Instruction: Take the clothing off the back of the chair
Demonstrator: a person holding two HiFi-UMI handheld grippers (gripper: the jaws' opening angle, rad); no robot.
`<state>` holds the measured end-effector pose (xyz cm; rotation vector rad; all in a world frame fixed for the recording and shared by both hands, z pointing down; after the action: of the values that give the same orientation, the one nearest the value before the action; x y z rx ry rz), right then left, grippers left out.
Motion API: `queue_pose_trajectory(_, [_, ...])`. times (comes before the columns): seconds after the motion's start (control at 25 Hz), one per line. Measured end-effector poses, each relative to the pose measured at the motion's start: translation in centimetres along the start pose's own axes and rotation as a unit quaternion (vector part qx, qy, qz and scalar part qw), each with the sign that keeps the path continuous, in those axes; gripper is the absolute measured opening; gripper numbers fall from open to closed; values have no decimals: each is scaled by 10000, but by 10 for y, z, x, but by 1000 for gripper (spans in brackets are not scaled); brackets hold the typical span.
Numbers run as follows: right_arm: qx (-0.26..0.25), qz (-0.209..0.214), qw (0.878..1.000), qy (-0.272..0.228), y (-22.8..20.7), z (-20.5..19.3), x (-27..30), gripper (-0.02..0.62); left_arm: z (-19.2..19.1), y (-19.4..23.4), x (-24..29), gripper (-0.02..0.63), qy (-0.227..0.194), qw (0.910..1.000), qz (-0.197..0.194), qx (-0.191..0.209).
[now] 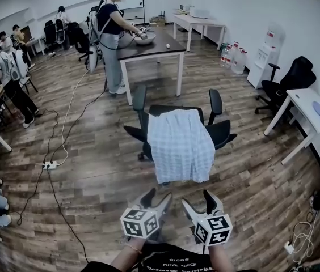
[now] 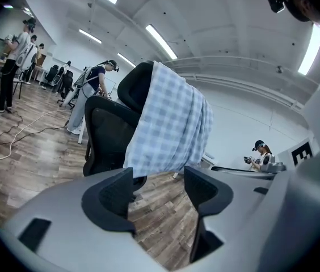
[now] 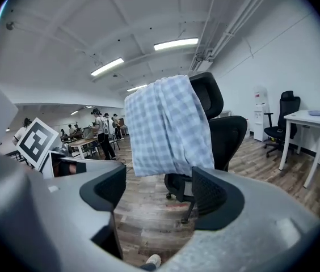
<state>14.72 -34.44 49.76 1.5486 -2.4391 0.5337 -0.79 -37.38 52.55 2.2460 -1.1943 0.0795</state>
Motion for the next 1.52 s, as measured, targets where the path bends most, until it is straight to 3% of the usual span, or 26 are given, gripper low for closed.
queue_pose_trajectory(0.4, [-90,-589,9956,-720,-34,69,21,431,78,24,23,330,-480,9977,-8,471])
queue_pose_trajectory(0.72, [-402,-188,9970,-631,-37,101,42,454,108,7,46,346,-278,9920,-749,981])
queue_pose_trajectory(0.84, [-471,-95,9972,-568,-35,104,51,454,109,4,56,346,-168,9910,-990,881])
queue_pose_trajectory(0.96, [-484,334,9972,-470,-32,105,59,454,109,3,63,345,50,9877,-1395,701])
queue_pose_trajectory(1.08, [-581,668,9951,-432,-29,107,61,449,111,4,65,344,48,9860,-1504,723])
queue_pose_trajectory(1.16, [-756,719,9935,-459,-25,109,63,405,114,2,66,337,56,9837,-1599,824])
queue_pose_trajectory(1.28, [-835,885,9914,-490,-15,110,68,222,118,1,66,237,-29,9818,-1725,791])
queue_pose_trajectory(1.4, [-879,838,9913,-502,-15,110,67,145,117,-4,65,134,-93,9804,-1759,879])
queue_pose_trajectory(1.52, [-997,717,9912,-493,-17,111,64,118,116,-13,65,52,-125,9783,-1772,1066])
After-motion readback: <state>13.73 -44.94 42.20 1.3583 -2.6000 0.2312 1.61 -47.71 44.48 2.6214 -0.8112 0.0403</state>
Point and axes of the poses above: the fingertips, and each gripper's own axes: x forward along the fingers, y to its left, z out of its top, the point moved 5 cm from there along -x, backward along the fingers
